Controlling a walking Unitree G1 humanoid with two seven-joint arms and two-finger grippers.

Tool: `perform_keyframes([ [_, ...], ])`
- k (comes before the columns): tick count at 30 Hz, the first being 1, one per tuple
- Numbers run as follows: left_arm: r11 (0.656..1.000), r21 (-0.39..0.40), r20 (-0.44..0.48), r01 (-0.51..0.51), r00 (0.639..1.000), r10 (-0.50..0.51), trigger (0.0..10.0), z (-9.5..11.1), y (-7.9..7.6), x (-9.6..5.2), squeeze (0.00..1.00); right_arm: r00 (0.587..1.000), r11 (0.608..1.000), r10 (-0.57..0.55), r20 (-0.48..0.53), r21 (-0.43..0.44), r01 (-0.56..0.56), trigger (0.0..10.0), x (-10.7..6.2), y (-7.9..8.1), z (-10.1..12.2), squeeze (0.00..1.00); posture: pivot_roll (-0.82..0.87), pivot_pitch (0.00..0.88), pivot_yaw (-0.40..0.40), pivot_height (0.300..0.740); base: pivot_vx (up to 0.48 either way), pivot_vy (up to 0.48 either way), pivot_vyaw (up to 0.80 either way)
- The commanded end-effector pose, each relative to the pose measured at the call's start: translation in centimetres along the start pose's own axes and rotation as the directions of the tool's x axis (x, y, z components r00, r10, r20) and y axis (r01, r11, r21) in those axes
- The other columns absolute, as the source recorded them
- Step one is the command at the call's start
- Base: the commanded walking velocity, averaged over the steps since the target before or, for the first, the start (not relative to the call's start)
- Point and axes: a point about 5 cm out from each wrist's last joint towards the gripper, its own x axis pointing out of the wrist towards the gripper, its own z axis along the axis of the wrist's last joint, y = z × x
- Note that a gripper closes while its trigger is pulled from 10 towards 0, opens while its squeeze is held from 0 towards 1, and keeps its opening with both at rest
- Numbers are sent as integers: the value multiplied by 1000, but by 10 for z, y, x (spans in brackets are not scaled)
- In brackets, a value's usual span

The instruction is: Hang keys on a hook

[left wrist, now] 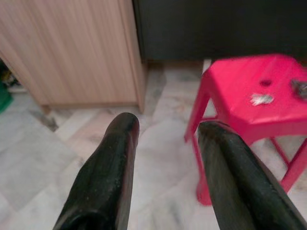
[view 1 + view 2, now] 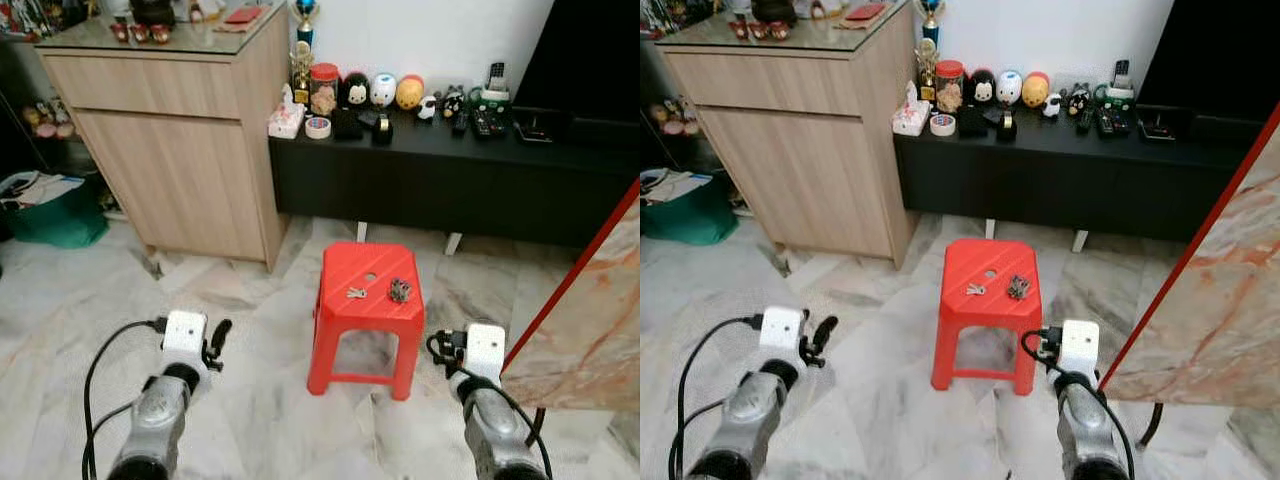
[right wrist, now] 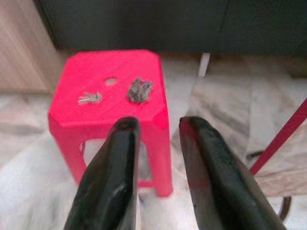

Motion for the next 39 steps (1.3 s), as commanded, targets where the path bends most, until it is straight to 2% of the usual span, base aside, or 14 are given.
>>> perform_keyframes([
  [1, 1000, 8, 62, 27, 998, -28, 10000, 11, -3, -3, 0, 996, 1000, 20, 91, -5, -20, 10000, 0, 3, 12, 0, 38, 0, -20, 740, 0, 0, 0],
  [2, 999, 11, 74, 33, 997, -34, 10000, 12, -5, -10, 0, 992, 1000, 26, 124, -20, -24, 10000, -7, 3, 13, 0, 37, 0, -23, 740, 0, 0, 0],
  [6, 1000, -11, 86, 22, 996, -21, 10000, 14, -5, -14, 0, 989, 998, 33, 142, -48, -26, 10000, -13, 1, 11, 0, 40, 0, -20, 740, 0, 0, 0],
  [8, 999, -40, 75, -17, 997, 20, 10000, 15, -3, -16, 0, 995, 999, 16, 103, -46, -12, 10000, -20, -4, 0, 0, 40, 0, -10, 740, 0, 0, 0],
  [11, 998, -64, 46, -25, 999, 28, 10000, 13, -6, -17, 0, 997, 999, -28, 66, -25, 30, 10000, -27, -11, -8, 0, 35, 0, -13, 740, 0, 0, 0],
  [15, 999, -41, 30, -18, 999, 20, 10000, 12, -10, -17, 0, 997, 1000, 9, 82, -25, -7, 10000, -28, -9, -4, 0, 18, 0, -17, 740, 0, 0, 0],
  [21, 997, -78, 7, -23, 1000, 23, 10000, 10, -15, -15, 0, 994, 1000, 5, 112, 3, -6, 10000, -21, -6, 7, 0, 19, 0, -13, 740, 110, 0, 0],
  [23, 993, -106, 1, -49, 999, 49, 10000, 11, -12, -11, 0, 994, 1000, 20, 108, 5, -20, 10000, -19, -2, 8, 0, 18, 0, -17, 740, 373, 0, 0],
  [29, 993, -103, 23, -55, 998, 58, 10000, 19, -8, -6, 0, 993, 997, 81, 85, 4, -82, 10000, -16, 9, 8, 0, 41, 0, -39, 740, 377, 0, 0],
  [39, 995, -81, 23, -59, 998, 61, 10000, 22, 1, -4, 0, 995, 997, 77, 60, 12, -77, 10000, -15, 4, 6, 0, 37, 0, -17, 740, 387, 0, 0],
])
